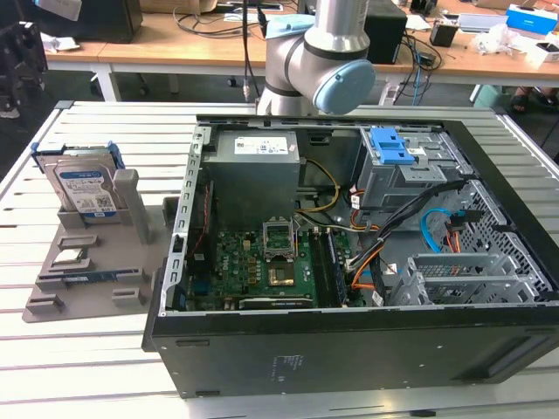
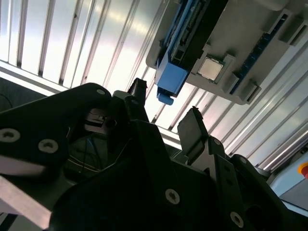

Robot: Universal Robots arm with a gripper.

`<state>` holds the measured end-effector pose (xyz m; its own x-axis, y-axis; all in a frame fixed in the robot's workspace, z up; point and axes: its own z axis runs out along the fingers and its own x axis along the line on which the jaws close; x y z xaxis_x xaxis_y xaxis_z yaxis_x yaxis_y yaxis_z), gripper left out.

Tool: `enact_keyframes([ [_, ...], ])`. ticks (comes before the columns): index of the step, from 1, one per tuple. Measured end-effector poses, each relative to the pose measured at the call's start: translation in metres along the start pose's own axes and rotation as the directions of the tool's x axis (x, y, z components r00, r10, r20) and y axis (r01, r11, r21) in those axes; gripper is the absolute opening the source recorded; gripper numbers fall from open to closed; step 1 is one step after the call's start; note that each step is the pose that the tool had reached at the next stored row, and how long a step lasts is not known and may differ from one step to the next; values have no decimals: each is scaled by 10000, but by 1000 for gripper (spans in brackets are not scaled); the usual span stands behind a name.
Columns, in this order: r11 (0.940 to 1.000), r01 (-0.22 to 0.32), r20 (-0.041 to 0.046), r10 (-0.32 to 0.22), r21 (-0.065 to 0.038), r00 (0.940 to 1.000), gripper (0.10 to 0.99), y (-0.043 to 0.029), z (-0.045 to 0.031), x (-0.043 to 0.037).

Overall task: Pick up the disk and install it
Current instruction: 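Pick up the disk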

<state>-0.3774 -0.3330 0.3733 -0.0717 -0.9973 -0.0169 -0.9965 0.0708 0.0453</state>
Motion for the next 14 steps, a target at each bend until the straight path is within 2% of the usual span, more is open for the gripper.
enact_keyframes([
  [6,9999,123,-25,-123,-1,9999,541,-5,94,1],
  [8,9985,542,-75,-542,-10,9985,541,-16,139,1],
  [11,9984,560,-98,-560,-8,9984,541,-67,185,7],
  [14,9984,559,-108,-559,-8,9984,541,-117,257,57],
])
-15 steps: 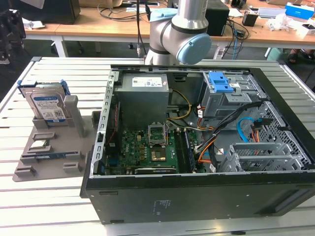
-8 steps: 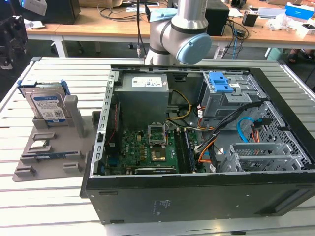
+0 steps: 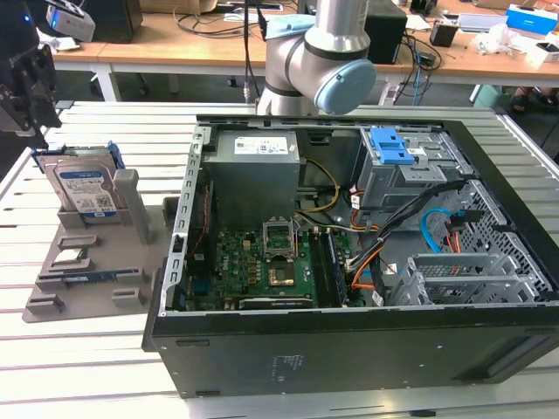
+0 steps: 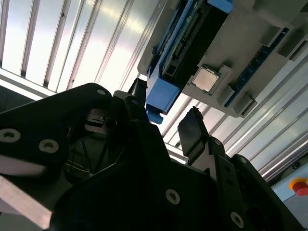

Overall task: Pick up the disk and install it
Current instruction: 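Pick up the disk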

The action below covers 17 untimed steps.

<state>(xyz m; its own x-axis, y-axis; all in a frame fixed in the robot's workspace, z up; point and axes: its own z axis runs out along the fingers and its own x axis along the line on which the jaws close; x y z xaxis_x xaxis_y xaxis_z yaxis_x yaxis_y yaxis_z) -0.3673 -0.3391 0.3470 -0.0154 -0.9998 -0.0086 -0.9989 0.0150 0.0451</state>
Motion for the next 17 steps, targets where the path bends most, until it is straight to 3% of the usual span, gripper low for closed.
enact_keyframes([
  [2,10000,1,-14,-1,0,10000,541,-28,50,48],
  [4,10000,28,-56,-28,1,10000,541,-107,142,49],
  [11,9999,157,-88,-157,-1,9998,541,-139,309,10],
  [17,9996,294,-120,-294,-2,9995,541,-173,511,-30],
])
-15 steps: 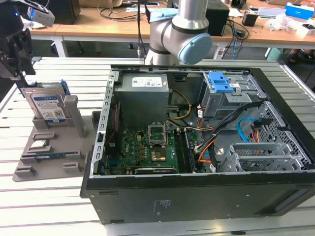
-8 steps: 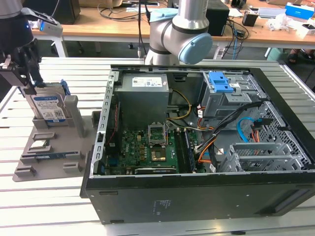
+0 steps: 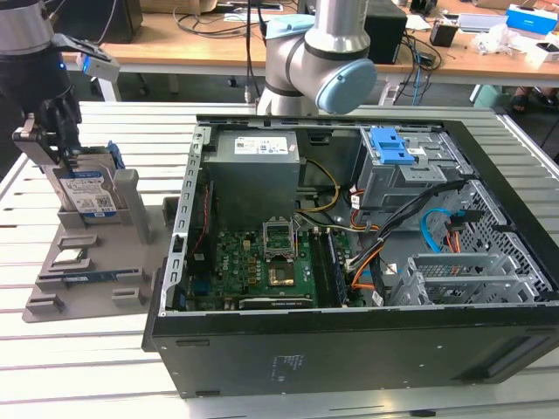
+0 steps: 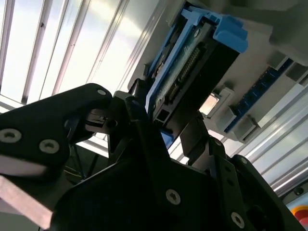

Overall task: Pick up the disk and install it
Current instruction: 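Pick up the disk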

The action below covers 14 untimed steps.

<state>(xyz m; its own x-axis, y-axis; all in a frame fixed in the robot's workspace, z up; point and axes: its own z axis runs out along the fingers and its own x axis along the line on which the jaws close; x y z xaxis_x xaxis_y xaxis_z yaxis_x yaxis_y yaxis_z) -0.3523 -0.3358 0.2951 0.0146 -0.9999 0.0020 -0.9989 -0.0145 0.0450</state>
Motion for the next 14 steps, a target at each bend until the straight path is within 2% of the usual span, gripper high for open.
enact_keyframes([
  [3,10000,27,-6,-27,-1,10000,541,-10,60,-5],
  [11,10000,31,-10,-31,-1,10000,541,-11,67,-4],
  [12,10000,31,-10,-31,-1,10000,525,-11,67,-4],
  [14,10000,31,-11,-31,0,10000,396,-11,68,-4],
])
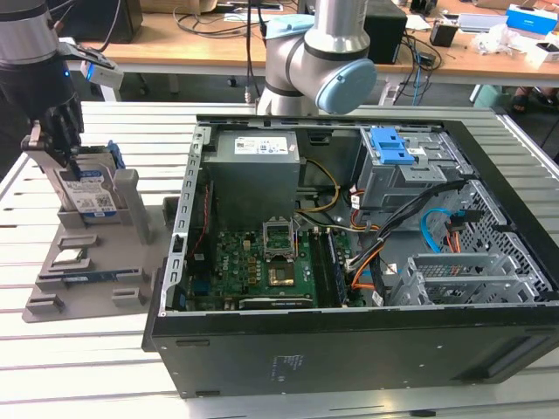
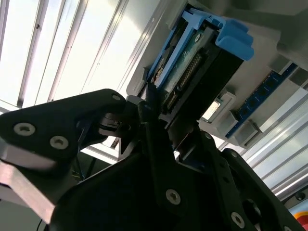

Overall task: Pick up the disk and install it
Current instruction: 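Pick up the disk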

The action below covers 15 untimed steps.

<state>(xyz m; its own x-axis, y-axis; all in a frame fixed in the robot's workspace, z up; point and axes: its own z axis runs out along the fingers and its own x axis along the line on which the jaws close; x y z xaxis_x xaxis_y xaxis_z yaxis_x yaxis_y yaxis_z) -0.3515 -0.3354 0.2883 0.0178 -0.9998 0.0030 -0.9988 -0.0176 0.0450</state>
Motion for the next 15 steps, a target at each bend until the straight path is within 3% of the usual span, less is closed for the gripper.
enact_keyframes([
  [1,10000,0,0,0,0,10000,365,0,0,0],
  [15,10000,-1,-6,1,-1,10000,365,0,1,0],
])
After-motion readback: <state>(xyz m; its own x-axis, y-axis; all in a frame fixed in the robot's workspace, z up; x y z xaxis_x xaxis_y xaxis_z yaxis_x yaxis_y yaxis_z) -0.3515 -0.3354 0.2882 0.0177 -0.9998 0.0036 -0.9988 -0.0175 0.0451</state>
